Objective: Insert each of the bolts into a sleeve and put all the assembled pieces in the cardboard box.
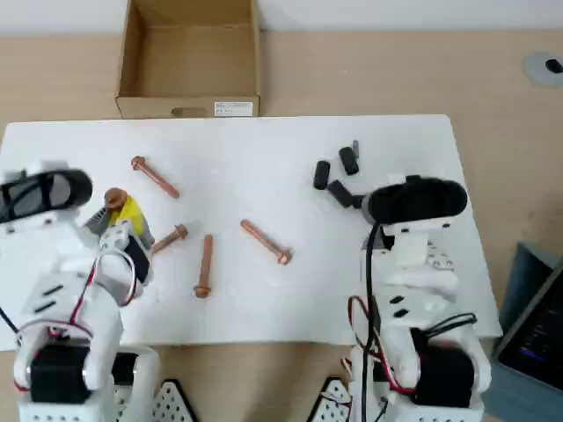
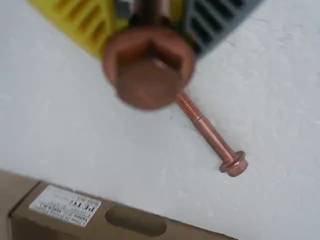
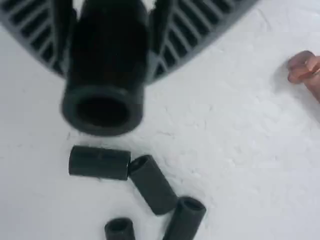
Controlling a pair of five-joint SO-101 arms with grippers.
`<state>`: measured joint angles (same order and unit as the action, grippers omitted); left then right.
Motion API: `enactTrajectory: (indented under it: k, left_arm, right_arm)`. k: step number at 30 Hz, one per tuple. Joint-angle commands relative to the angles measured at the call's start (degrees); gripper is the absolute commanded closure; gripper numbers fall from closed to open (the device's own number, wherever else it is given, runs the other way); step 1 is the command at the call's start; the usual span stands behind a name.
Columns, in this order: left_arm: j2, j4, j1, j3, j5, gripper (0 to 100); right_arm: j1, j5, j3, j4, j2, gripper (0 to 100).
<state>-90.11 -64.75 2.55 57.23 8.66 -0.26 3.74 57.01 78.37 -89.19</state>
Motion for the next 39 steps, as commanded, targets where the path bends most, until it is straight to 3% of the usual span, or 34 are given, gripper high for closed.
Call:
enactTrajectory:
  k: [1, 5, 11, 16, 20, 25, 30, 39]
  left_arm:
    - [-6.46, 1.76, -0.53, 3.96, 2.11, 100]
    - [-14.37, 1.85, -0.53, 9.32, 2.29, 100]
    - [-14.29, 2.02, -0.53, 10.99, 2.73, 100]
    - [-14.29, 4.40, -0.88, 10.99, 11.16, 100]
    - [-14.29, 8.00, -7.12, 10.99, 15.47, 100]
    - [-14.29, 12.75, -18.29, 10.55, 15.56, 100]
    - [-14.29, 18.90, -23.91, 10.55, 15.38, 100]
    - [-14.29, 20.57, -29.27, 10.46, 15.38, 100]
  right_arm:
    - [0.13, 1.93, 3.65, -3.16, -4.00, 98.9]
    - [-1.54, 2.99, 9.63, -5.27, -8.40, 98.9]
    - [-11.30, 2.99, 15.69, -8.09, -15.78, 98.9]
    - [-18.51, 3.08, 19.91, -11.69, -20.53, 98.9]
    - [-25.19, 3.08, 20.26, -13.98, -20.97, 98.9]
    - [-35.21, 3.08, 19.47, -15.82, -21.05, 98.9]
    - [-42.15, 2.73, 19.47, -15.82, -21.05, 98.9]
    - [-45.14, 1.85, 20.00, -18.20, -21.05, 98.9]
